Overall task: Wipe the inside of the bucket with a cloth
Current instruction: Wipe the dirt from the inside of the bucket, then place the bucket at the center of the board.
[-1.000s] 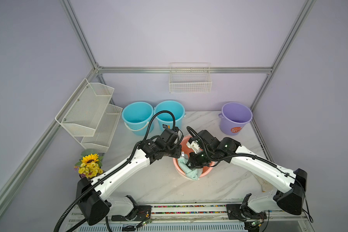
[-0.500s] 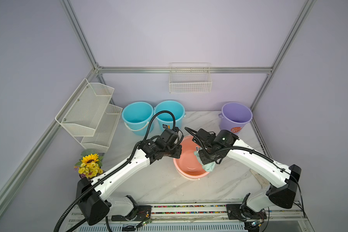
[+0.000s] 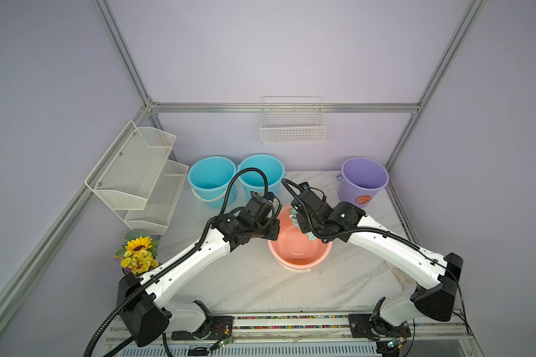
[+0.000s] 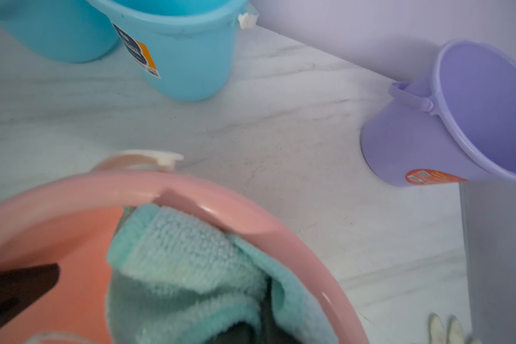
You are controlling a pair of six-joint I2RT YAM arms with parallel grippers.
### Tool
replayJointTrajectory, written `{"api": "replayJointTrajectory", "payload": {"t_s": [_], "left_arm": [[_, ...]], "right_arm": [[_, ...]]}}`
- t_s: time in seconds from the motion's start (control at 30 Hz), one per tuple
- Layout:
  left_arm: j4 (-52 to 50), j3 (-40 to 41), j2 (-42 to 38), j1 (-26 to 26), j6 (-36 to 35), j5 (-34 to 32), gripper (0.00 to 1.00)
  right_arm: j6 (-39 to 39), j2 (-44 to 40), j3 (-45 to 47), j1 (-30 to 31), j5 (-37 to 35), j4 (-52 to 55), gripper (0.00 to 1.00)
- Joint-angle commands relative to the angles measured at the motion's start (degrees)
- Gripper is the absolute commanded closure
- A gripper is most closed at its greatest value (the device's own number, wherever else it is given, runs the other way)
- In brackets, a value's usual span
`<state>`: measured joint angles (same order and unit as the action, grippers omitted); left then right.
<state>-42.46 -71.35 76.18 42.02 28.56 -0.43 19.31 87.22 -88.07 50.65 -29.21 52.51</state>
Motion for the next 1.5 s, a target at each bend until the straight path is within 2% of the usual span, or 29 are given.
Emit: {"api": "replayJointTrajectory", "payload": {"t_s": [0.0, 0.3, 0.37, 0.47, 0.63, 0.87, 1.07, 1.17, 1.47], "left_arm": [[1.0, -1.0, -0.8, 0.4, -0.3, 3.6, 1.00], [1.7, -0.1, -0.9, 0.4, 0.3, 3.3, 1.00], [1.5, -0.1, -0.8, 0.3, 0.4, 2.2, 1.00], [0.8, -1.0, 0.0, 0.2, 0.5, 1.3, 1.00], [-2.8, -2.9, 2.4, -1.2, 1.6, -0.3, 1.00], [-7.0, -4.5, 4.0, -3.6, 2.7, -2.4, 1.00], [-9.7, -3.6, 4.1, -11.2, 2.6, 0.1, 1.00], [-10.2, -3.6, 4.2, -16.0, 1.3, 2.3, 1.00], [-13.0, -10.3, 14.5, -26.5, -3.8, 6.2, 1.00]], "right_arm": [[-2.3, -0.1, 1.1, -0.3, 5.6, -16.0, 1.00], [10.9, 1.2, 3.8, -1.8, 31.0, -19.5, 1.00], [14.1, 0.8, 5.3, -3.5, 39.5, -20.0, 1.00], [17.6, -0.1, 6.6, -6.6, 48.7, -20.0, 1.00], [20.6, -5.3, 8.7, -13.3, 55.7, -19.4, 1.00], [19.6, -11.5, 7.7, -26.6, 57.5, -16.1, 1.00], [16.1, -12.8, 5.3, -35.6, 53.7, -12.0, 1.00], [14.9, -12.6, 4.8, -37.6, 53.0, -11.5, 1.00], [13.2, -12.2, 4.4, -38.8, 52.6, -10.7, 1.00]]}}
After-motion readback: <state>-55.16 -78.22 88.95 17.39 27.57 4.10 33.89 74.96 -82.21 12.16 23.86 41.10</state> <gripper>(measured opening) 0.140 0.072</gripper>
